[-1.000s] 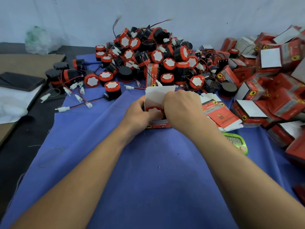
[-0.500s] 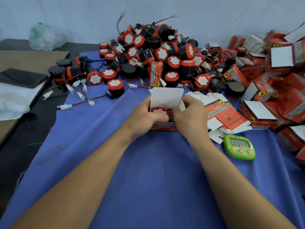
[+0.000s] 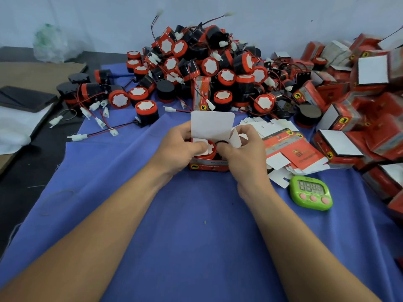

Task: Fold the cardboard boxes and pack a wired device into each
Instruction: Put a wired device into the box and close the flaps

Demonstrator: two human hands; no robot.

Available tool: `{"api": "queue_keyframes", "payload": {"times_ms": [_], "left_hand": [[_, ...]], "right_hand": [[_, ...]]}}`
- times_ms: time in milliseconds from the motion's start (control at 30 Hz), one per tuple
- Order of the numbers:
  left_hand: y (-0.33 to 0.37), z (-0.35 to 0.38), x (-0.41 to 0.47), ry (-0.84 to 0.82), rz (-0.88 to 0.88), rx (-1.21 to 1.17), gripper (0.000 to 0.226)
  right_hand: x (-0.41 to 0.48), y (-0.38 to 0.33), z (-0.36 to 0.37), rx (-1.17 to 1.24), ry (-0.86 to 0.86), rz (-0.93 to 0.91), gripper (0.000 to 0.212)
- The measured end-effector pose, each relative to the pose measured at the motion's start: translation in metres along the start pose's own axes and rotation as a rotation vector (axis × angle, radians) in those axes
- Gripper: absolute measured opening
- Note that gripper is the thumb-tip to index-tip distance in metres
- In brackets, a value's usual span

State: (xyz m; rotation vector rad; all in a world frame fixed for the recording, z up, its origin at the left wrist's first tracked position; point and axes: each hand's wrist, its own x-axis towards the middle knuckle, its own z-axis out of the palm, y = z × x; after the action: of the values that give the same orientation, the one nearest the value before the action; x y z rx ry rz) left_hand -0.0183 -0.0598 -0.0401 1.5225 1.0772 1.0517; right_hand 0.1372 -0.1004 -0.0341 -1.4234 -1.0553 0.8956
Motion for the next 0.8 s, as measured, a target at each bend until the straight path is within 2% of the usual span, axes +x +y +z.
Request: {"api": "queue_keyframes", "payload": {"times_ms": [133, 200, 233, 300, 433, 567, 667, 800], "left_hand": [[0.001, -0.001, 0.001, 0.029, -0.028, -0.002, 0.034], [0.003, 0.000, 0.000, 0.038, -0.037, 0.005, 0.031], [0.003, 0.000, 0.000, 0.041, -0.040, 0.011, 0.031], [0.002, 0.000, 0.000, 0.038, -0.033, 0.013, 0.031], [0.002, -0.001, -0.001, 0.046, -0.028, 0.018, 0.032], [0.002, -0.001, -0.001, 0.019, -0.023, 0.049, 0.039], [0.003, -0.001, -0.001, 0.002, -0.020, 0.057, 0.042], [0.004, -0.001, -0.002, -0.016, -0.030, 0.056, 0.041]], "right_hand": [[0.007, -0.007, -0.021, 0.303, -0.277, 0.150, 0.034], [0.010, -0.007, -0.026, 0.342, -0.261, 0.257, 0.035], [0.011, -0.006, -0.027, 0.355, -0.244, 0.272, 0.030], [0.011, -0.003, -0.027, 0.337, -0.247, 0.236, 0.015], [0.010, -0.002, -0.027, 0.306, -0.320, 0.189, 0.018], [0.007, -0.003, -0.021, 0.119, -0.361, 0.147, 0.029], [0.007, -0.002, -0.018, 0.036, -0.330, 0.120, 0.029], [0.008, -0.003, -0.018, 0.085, -0.288, 0.136, 0.031]]}}
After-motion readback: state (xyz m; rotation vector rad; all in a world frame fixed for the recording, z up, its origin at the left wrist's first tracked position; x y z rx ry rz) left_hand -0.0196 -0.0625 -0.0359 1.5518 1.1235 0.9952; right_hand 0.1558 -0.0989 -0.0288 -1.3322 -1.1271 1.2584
